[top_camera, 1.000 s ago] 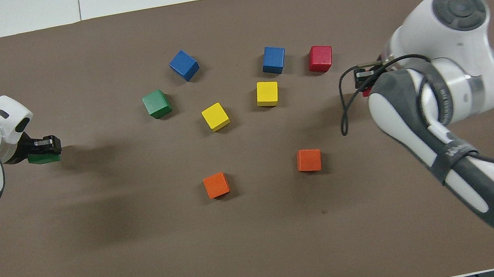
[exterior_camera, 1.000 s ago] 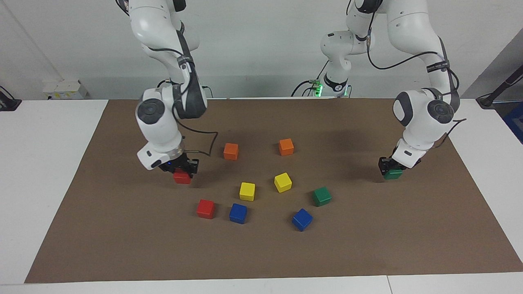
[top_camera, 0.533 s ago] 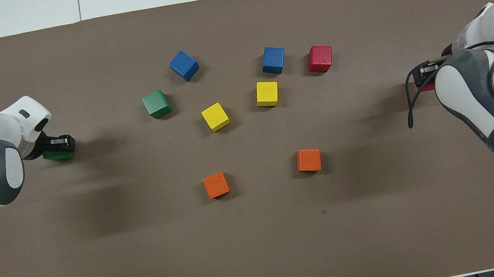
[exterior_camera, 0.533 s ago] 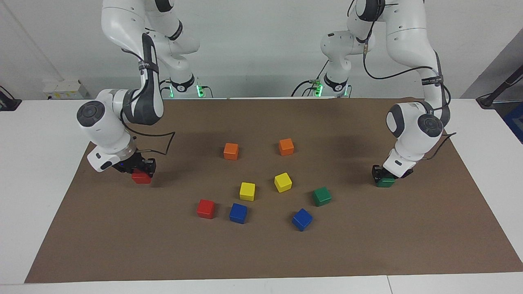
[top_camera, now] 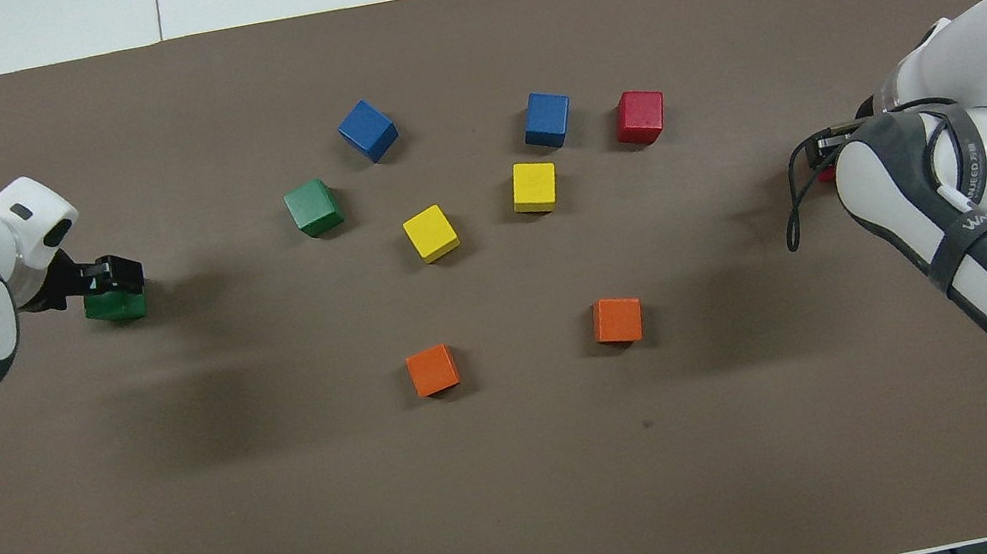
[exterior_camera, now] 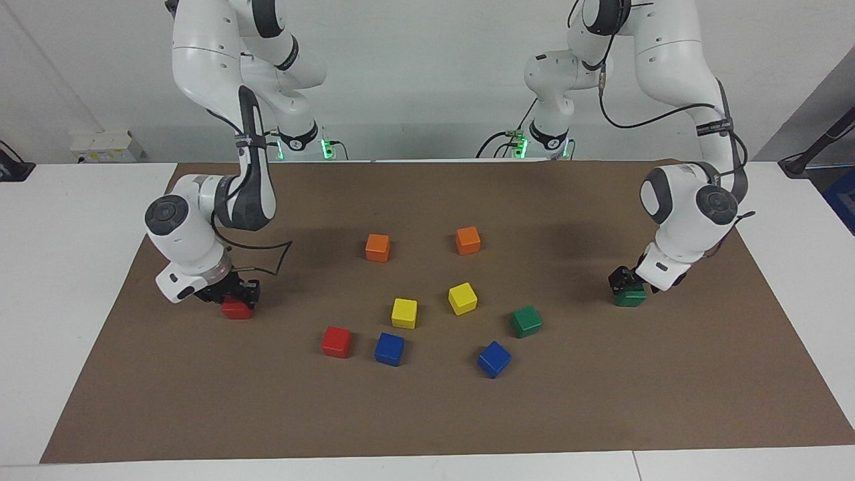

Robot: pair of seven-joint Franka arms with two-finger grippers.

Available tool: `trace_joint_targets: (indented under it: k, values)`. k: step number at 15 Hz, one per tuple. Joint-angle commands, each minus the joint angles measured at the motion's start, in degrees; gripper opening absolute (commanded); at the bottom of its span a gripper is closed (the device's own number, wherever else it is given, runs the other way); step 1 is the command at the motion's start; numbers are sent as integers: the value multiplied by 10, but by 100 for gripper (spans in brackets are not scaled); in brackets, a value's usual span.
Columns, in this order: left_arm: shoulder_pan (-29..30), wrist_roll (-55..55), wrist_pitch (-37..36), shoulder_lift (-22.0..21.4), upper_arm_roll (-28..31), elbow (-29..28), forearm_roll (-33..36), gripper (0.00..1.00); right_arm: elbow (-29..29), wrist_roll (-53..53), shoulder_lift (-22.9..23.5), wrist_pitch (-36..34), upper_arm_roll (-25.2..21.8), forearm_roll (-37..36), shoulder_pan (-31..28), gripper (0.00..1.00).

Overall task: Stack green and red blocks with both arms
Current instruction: 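Carry the green cube outward while the right gripper carries the red cube, then grasp the second green cube while the right gripper grasps the red cube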

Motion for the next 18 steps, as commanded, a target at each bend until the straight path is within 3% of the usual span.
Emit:
trace_joint_targets:
  k: [1,4,7,10,11,13,18]
  values:
    - [-72,-168,-69,38,3,121,-16,100,2,-7,0,1,6,-1,-4,100]
    - [-126,-291,-62,70,3,158,-20,100,39,-6,-23,-81,4,-7,3,100]
    - [-186,-332,1,85,6,143,10,100,146,2,-26,-219,6,-30,12,100]
    - [-200,-348,38,93,6,126,13,100,193,105,-7,-226,7,-50,75,100]
    - [-204,-353,46,94,6,114,15,100,202,154,7,-222,8,-46,102,100]
    - [-216,-362,84,93,7,77,22,100,275,228,66,-227,11,-40,114,100]
    - [-216,-367,132,89,7,35,23,100,419,305,183,-219,46,-31,130,100]
